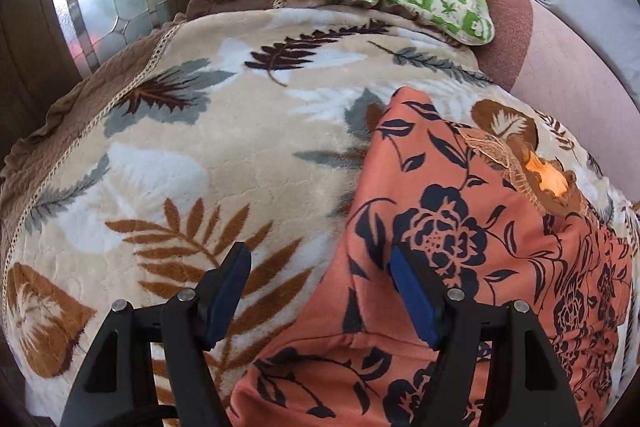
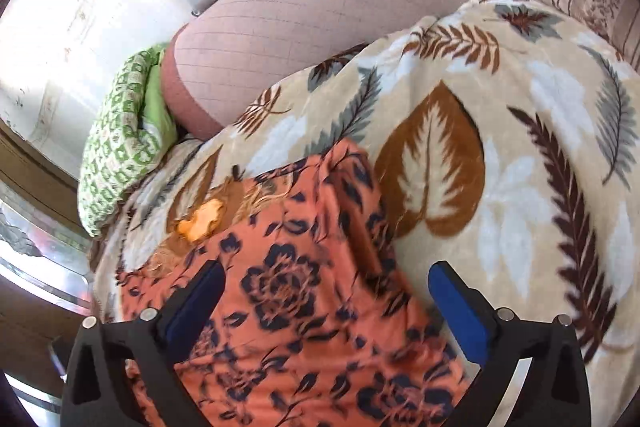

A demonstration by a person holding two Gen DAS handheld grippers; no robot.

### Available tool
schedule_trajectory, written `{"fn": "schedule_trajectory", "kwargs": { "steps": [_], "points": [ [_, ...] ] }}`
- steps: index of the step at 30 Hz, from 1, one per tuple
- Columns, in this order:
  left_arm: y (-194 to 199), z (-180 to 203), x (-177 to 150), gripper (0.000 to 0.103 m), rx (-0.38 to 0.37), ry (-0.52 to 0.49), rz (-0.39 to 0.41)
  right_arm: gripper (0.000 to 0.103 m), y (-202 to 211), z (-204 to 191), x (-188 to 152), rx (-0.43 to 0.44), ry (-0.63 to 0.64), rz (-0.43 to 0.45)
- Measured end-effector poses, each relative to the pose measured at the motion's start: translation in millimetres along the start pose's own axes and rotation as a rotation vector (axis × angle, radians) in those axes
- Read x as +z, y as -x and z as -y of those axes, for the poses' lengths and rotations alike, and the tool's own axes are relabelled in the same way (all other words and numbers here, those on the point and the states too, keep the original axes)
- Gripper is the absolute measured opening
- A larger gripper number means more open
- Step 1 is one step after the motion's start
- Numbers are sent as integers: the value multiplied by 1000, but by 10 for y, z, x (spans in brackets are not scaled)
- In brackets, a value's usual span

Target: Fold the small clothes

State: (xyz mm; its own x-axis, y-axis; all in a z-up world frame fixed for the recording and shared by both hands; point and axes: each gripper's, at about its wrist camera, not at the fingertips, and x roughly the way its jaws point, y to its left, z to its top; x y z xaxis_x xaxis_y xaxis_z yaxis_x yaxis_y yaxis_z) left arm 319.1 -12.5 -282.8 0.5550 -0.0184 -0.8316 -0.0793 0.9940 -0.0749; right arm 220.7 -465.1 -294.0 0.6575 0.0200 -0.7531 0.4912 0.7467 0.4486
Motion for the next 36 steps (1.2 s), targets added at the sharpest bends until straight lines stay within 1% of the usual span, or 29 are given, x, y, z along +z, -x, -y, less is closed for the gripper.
{"fn": "schedule_trajectory", "kwargs": {
  "steps": [1,2,3,4,5,6,7,9,10,12,15,17,19,21,22,23,24,26,27,29,30,31,32,34,35,36],
  "points": [
    [14,27,-1,73,5,-13,10,78,-39,-8,14,5,8,7],
    [22,40,3,73,6,-20,15,71,-76,-10,42,5,13,-3],
    [36,59,8,73,4,-29,24,58,-162,-2,46,-12,17,-23],
    [44,68,14,73,2,-33,30,53,-262,-9,43,-60,18,-54],
    [49,72,18,73,2,-36,32,53,-353,32,62,-88,17,-72],
    [51,78,19,73,4,-40,35,50,-418,52,58,-103,16,-85],
    [49,86,19,73,6,-45,35,37,-483,72,55,-117,16,-99],
    [41,89,18,73,6,-47,32,26,-579,79,24,-151,32,-133],
    [37,85,21,73,8,-45,31,17,-564,41,3,-158,56,-131],
    [38,73,22,73,8,-39,31,12,-445,-88,-38,-192,137,-96],
    [62,57,24,73,3,-32,38,9,-108,-227,-132,-184,179,-27],
    [61,63,22,73,5,-34,38,9,55,-235,-177,-180,188,-6],
    [28,81,10,73,17,-44,26,9,39,-148,-243,-197,161,-44],
    [-27,100,-11,73,39,-64,5,10,-125,19,-291,-215,97,-128],
    [-68,106,-25,73,49,-75,-10,13,-243,123,-320,-216,69,-175],
    [-87,100,-35,73,50,-76,-18,13,-273,162,-325,-209,56,-175],
    [-91,84,-36,73,44,-69,-20,16,-255,172,-320,-206,41,-158],
    [-79,58,-27,73,40,-58,-21,16,-189,146,-271,-220,19,-159],
    [-61,47,-20,73,32,-50,-17,16,-126,121,-234,-245,11,-146],
    [-25,43,-5,73,13,-39,-3,16,-4,57,-151,-308,38,-94],
    [16,55,4,73,-3,-38,12,16,75,-32,-113,-312,67,-61],
    [43,68,6,73,-12,-40,21,16,131,-122,-78,-290,87,-38],
    [68,86,8,73,-20,-43,29,16,153,-221,-62,-249,101,-28],
    [79,127,-6,73,-29,-61,32,16,86,-461,-77,-133,133,-64],
    [64,140,-5,73,-26,-67,25,16,2,-626,-95,-68,158,-93],
    [21,146,-15,73,-12,-75,8,16,-76,-779,-125,-21,185,-109]
  ]
}}
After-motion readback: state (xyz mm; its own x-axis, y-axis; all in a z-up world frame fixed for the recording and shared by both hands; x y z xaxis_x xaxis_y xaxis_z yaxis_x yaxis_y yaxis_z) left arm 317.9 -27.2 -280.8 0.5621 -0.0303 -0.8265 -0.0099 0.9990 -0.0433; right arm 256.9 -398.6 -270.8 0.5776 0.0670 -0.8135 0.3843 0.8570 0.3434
